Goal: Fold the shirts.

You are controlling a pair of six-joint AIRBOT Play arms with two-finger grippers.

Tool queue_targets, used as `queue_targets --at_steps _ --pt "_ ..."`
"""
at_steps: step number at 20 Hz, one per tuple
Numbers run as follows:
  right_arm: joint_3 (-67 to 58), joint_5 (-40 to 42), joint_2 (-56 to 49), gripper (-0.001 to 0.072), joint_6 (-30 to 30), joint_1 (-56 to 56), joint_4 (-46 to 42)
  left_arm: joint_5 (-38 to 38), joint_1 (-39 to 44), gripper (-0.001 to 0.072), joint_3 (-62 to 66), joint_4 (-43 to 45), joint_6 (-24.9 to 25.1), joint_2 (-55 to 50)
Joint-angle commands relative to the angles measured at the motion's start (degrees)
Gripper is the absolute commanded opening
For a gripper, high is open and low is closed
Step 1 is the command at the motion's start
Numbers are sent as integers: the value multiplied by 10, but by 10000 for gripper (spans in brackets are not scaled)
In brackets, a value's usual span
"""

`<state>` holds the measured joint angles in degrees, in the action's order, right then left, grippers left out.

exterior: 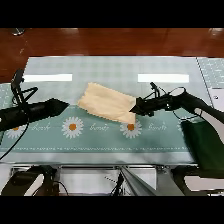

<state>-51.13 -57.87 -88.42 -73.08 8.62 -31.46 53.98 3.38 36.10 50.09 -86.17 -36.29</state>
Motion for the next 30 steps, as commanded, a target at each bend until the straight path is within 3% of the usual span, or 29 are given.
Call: queue_targets --at_steps 1,3,7,12,21,26,30 --pt "-74 -44 -15 24 -4 19 -45 3 0 25 0 0 0 0" --pt "-146 -96 -1 24 -31 19 -118 3 0 25 0 0 0 0" --pt "-225 -123 81 24 -123 5 -273 2 0 25 0 -2 0 0" --pt "-319 -248 158 24 -173 -113 -291 2 0 25 0 -2 0 0" --pt "-341 -435 281 24 -179 -425 -290 2 0 25 0 -2 0 0" --pt "-340 -485 334 24 -191 -564 -313 0 0 25 0 -2 3 0" --pt "-340 -485 387 24 -201 -652 -420 0 0 25 0 -2 17 -1"
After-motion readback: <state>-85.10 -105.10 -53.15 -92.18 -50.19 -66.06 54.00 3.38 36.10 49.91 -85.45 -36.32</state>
